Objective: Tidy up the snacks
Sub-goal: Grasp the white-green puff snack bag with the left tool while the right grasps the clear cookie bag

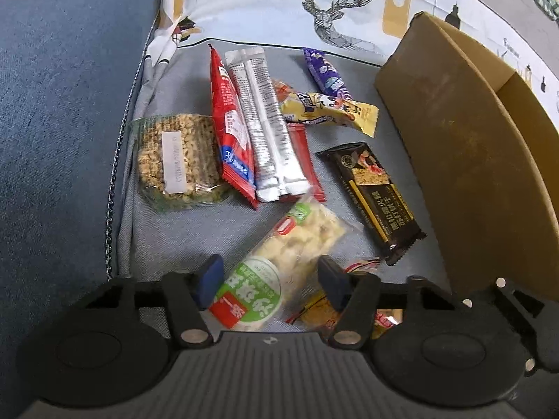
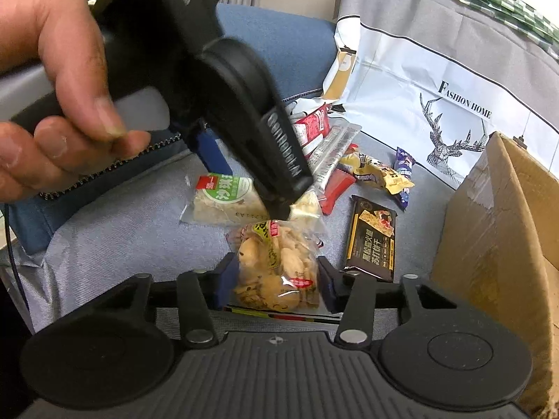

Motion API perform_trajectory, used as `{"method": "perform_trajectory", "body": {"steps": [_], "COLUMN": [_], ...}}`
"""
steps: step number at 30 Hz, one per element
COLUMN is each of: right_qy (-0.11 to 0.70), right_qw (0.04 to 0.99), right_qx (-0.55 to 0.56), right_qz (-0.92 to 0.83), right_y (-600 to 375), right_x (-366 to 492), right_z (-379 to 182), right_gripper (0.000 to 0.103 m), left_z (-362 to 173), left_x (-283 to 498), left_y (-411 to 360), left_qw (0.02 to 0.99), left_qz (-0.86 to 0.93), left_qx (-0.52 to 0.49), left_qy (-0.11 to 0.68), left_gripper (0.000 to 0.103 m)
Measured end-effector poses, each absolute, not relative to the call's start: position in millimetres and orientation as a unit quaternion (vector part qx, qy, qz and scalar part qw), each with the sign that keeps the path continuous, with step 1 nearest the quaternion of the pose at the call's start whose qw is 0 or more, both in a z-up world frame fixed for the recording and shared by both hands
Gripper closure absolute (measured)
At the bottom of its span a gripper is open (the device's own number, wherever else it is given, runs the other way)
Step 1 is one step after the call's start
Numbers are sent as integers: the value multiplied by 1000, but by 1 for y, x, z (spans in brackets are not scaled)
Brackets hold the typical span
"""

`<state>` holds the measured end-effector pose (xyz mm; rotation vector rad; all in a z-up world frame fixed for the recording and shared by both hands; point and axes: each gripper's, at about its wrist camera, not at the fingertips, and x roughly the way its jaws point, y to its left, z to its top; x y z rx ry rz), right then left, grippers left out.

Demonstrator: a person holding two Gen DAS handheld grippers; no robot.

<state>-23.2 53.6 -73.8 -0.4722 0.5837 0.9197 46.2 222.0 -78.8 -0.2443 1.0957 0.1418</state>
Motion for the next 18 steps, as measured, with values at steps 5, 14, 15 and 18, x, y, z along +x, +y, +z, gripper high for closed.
{"method": "perform_trajectory", "body": {"steps": [5,14,15,18], "right_qy": [284,322,322,328], "right_qw": [836,833,834,832], "right_qx": [-197,-171,-167,-162], "right_qz": [425,416,416,417], "right_y": [46,35,34,37], "right_x": [-22,-22,-22,-19], "right_z": [-64,-59,-59,-62], "right_gripper": [69,54,46,39], "left_z": [-75,-76,-77,-80], "left_x": [40,23,24,28], "left_y": [220,228,227,221], "left_qw": [844,819,818,817], "left_qz": [64,71,71,66], "left_qx": [-119,-164,-160,-140], "left_qy": [519,545,547,555], "left_gripper": [58,57,56,50]}}
